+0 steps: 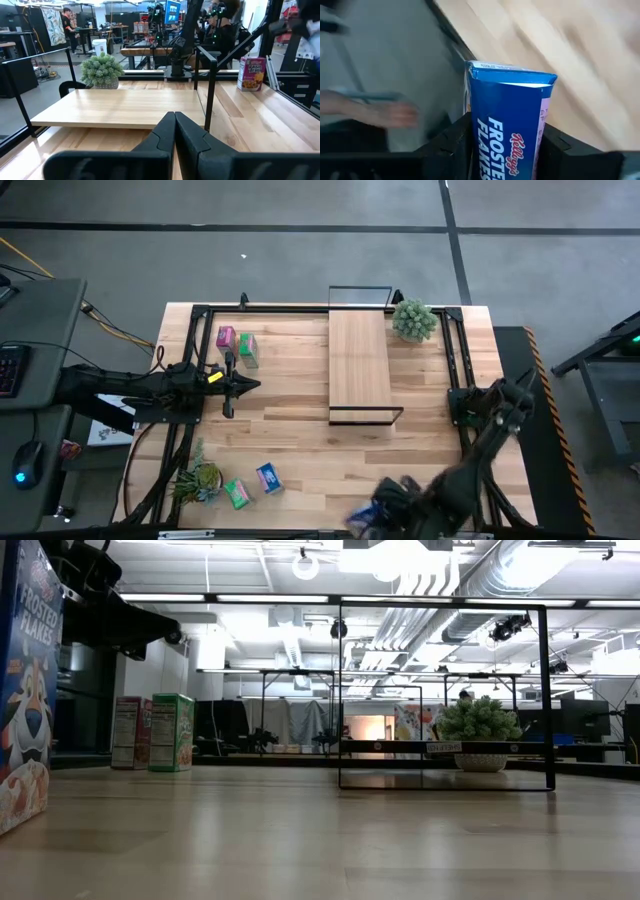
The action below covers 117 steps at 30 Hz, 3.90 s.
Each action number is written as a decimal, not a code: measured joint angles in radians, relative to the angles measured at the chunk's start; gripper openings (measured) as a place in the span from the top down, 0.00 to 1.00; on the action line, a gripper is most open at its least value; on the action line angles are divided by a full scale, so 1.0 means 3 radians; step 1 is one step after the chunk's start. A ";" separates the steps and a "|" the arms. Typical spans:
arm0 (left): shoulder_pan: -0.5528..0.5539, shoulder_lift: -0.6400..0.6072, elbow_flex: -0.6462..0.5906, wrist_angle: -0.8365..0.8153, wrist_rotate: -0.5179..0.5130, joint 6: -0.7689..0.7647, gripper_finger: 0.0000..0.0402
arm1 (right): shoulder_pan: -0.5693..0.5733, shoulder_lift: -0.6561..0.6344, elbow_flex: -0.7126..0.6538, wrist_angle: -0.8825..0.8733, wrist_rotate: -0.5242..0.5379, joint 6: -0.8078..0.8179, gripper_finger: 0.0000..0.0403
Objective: Stack cereal on shelf
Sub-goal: Put the right blue cereal box on the shelf
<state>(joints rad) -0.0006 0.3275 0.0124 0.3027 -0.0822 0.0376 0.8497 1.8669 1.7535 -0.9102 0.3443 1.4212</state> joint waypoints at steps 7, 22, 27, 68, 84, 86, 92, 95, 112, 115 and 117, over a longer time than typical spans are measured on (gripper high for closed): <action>0.0000 -0.0001 0.0001 0.0000 -0.0001 0.0000 1.00 | -0.0784 -0.0434 0.0000 0.0062 0.0340 -0.1357 0.64; -0.0001 -0.0001 0.0001 0.0001 -0.0001 0.0001 1.00 | -0.3291 -0.1165 0.0000 -0.1444 0.0686 -0.1546 0.64; -0.0001 0.0000 0.0000 0.0000 -0.0001 0.0001 1.00 | -0.4056 -0.0968 -0.0001 -0.1530 0.0344 -0.1897 0.64; 0.0000 0.0000 0.0001 0.0000 0.0000 0.0000 1.00 | -0.4781 0.0170 -0.0003 -0.1332 -0.0258 -0.1945 0.64; 0.0000 0.0000 0.0000 0.0000 -0.0001 0.0001 1.00 | -0.4779 0.0170 -0.0003 -0.1349 -0.0454 -0.1910 0.64; -0.0001 -0.0001 0.0000 0.0000 -0.0001 0.0000 1.00 | -0.4779 0.0170 -0.0003 -0.1377 -0.0422 -0.1909 0.64; -0.0001 -0.0001 0.0001 0.0000 0.0000 0.0001 1.00 | -0.4772 0.0170 -0.0003 -0.1380 -0.0371 -0.1966 0.61; -0.0001 -0.0001 0.0001 0.0000 -0.0001 0.0001 1.00 | -0.4765 0.0170 -0.0003 -0.1380 -0.0364 -0.1970 0.56; 0.0000 0.0000 0.0000 0.0000 0.0000 0.0001 1.00 | -0.4775 0.0170 -0.0003 -0.1375 -0.0454 -0.2207 0.42; -0.0001 -0.0001 0.0000 0.0000 -0.0001 0.0000 1.00 | -0.4775 0.0166 -0.0003 -0.1376 -0.0561 -0.2359 0.42; -0.0001 0.0000 0.0000 0.0000 -0.0001 0.0001 1.00 | -0.4775 0.0146 -0.0003 -0.1370 -0.0564 -0.2408 0.42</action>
<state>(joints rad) -0.0010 0.3275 0.0125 0.3027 -0.0826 0.0378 -0.5827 1.9105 1.7527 -1.3211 0.1752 0.6989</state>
